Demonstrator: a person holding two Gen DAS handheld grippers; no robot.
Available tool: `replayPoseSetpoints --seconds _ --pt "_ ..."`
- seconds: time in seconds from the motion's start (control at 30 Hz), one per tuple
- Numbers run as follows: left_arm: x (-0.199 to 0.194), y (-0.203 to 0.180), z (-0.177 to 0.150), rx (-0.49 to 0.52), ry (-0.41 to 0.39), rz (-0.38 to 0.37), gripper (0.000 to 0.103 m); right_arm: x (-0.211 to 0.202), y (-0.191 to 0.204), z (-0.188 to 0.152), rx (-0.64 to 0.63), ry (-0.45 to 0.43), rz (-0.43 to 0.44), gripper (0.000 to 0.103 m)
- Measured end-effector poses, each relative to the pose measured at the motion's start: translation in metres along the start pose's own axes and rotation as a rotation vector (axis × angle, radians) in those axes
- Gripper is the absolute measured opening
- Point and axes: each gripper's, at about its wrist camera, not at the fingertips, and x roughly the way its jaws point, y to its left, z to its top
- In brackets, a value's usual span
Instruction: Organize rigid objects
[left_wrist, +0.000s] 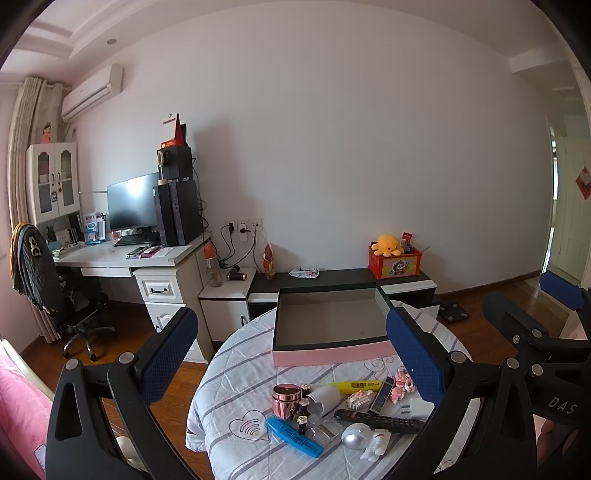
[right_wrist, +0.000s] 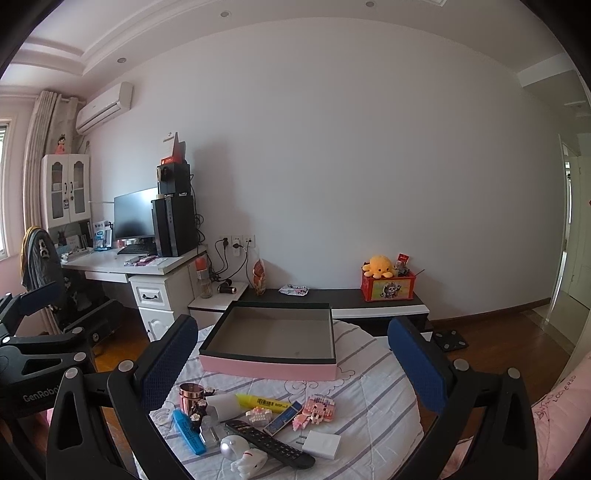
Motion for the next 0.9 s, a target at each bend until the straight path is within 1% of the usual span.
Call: replayPoseSetpoints --seconds 0.9 --pt "-0.0078 -0.0003 -0.0069 0.001 0.007 -0.007 0.103 -0.0045 -0.0019 -0.0072 0.006 -0.001 -0.007 0.103"
